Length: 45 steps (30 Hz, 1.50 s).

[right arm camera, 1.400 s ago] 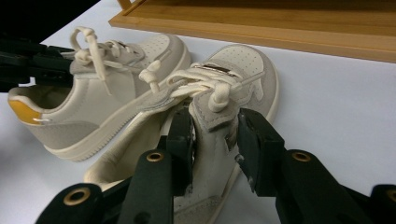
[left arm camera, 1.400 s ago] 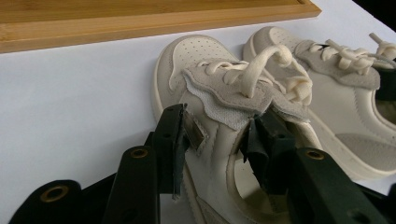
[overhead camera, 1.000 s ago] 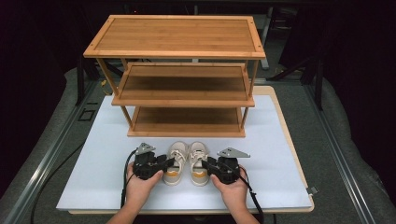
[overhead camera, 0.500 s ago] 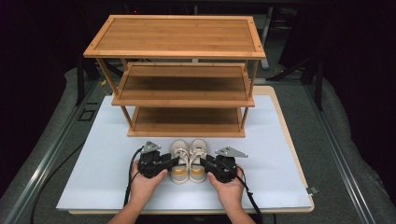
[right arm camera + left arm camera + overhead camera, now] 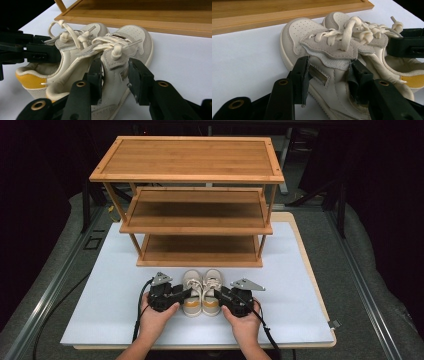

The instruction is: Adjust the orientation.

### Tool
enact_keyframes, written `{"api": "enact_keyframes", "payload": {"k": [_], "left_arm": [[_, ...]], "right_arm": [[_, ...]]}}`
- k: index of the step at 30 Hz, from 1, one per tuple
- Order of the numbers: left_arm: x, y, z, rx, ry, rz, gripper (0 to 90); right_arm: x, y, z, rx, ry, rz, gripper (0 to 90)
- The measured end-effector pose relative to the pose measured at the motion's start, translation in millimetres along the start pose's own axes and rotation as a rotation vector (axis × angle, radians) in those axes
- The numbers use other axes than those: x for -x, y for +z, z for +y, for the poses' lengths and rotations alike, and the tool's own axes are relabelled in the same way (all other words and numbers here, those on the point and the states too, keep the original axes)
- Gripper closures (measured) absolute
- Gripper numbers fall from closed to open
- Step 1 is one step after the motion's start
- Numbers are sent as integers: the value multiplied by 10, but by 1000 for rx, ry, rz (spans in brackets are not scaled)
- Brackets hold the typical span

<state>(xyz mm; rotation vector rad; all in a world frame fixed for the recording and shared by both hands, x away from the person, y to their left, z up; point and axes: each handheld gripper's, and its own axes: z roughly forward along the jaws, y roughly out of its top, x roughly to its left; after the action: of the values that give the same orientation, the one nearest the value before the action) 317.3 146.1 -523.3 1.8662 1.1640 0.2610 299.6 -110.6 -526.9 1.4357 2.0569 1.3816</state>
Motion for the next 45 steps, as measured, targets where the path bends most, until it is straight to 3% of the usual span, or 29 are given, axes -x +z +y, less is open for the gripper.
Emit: {"api": "enact_keyframes", "payload": {"k": [6, 15, 19, 28, 38, 40, 45], "left_arm": [[12, 3, -25, 22, -12, 10, 541], [20, 26, -133, 86, -49, 19, 496], [19, 32, -166, 119, -71, 18, 496], [20, 45, -233, 169, -97, 27, 494], [40, 63, -298, 227, -137, 32, 495], [40, 64, -300, 228, -139, 32, 495], [49, 68, -305, 235, -143, 36, 496]], "right_arm": [[-19, 16, -20, 3, 17, -26, 567], [-56, 40, -78, 55, 73, -28, 506], [-74, 42, -98, 81, 65, -37, 505], [-109, 51, -225, 188, 129, -57, 518], [-163, 72, -281, 221, 157, -106, 557], [-155, 69, -283, 217, 171, -87, 558], [-157, 77, -289, 213, 203, -96, 560]]}}
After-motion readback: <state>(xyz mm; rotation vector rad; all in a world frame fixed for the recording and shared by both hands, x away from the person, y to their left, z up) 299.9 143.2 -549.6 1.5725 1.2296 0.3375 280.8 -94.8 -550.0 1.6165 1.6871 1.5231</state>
